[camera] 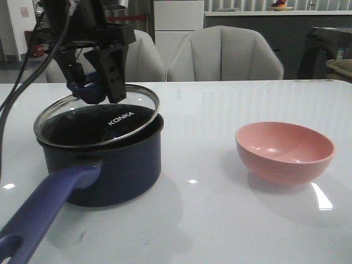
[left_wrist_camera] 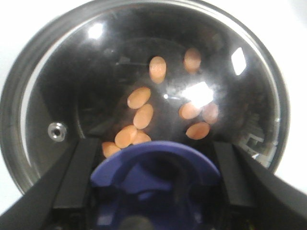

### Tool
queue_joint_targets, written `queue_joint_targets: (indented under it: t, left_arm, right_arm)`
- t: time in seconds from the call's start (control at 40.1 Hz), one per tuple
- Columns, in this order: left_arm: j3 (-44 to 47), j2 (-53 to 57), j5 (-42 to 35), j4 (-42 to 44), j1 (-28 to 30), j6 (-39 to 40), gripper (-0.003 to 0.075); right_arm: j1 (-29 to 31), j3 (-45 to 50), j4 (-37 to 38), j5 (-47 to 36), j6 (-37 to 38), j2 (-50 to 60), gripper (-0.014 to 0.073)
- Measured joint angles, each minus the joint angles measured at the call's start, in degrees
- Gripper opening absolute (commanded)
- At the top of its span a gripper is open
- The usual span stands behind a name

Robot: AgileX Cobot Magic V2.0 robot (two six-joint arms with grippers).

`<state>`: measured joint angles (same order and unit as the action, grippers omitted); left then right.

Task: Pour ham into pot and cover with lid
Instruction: 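Lift the glass lid and lower it onto the saucepan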

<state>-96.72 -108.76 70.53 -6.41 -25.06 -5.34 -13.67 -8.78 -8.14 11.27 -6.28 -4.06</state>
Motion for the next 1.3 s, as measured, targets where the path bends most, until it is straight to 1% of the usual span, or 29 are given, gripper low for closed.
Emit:
queue_joint_targets:
  t: [0.05,0.15,0.174,0.224,0.274,0.349,0.399,0.847,0.947,1.071,1.296]
  left_arm:
    - [0.0,-0.02,0.0,0.0,0.0,0.0,0.0219]
    - [0.0,-0.02,0.0,0.0,0.0,0.0,0.035]
    - [0.0,-0.02,0.0,0.0,0.0,0.0,0.0368]
    - [0.0,-0.11,0.0,0.0,0.0,0.0,0.0438]
    - [0.0,-0.22,0.0,0.0,0.0,0.0,0.0492]
    - [0.0,-0.51,0.11,-0.15,0.0,0.0,0.0547]
    - [0.0,-0.6,0.11,-0.39,0.0,0.02,0.0564]
    - [0.0,0.73,0.11,-1.26,0.0,0.02,0.0565]
    - [0.27,3.9,0.11,-1.01,0.0,0.02,0.0563]
    - [2.51,10.89,0.24,-0.37,0.0,-0.1,0.0547]
    - [10.14,25.42,0.25,0.5,0.0,-0.1,0.0481]
  right_arm:
    - [0.0,0.0,0.0,0.0,0.0,0.0,0.0142]
    - [0.0,0.0,0.0,0.0,0.0,0.0,0.0142]
    - [0.0,0.0,0.0,0.0,0.0,0.0,0.0142]
    - [0.0,0.0,0.0,0.0,0.0,0.0,0.0142]
    - [0.0,0.0,0.0,0.0,0.0,0.0,0.0142]
    - [0.0,0.0,0.0,0.0,0.0,0.0,0.0142]
    - [0.0,0.0,0.0,0.0,0.0,0.0,0.0142]
    - [0.0,0.0,0.0,-0.09,0.0,0.0,0.0142]
    - [0.0,0.0,0.0,-0.09,0.0,0.0,0.0142]
    - [0.0,0.0,0.0,-0.09,0.0,0.0,0.0142]
    - [0.0,0.0,0.0,-0.09,0.0,0.0,0.0142]
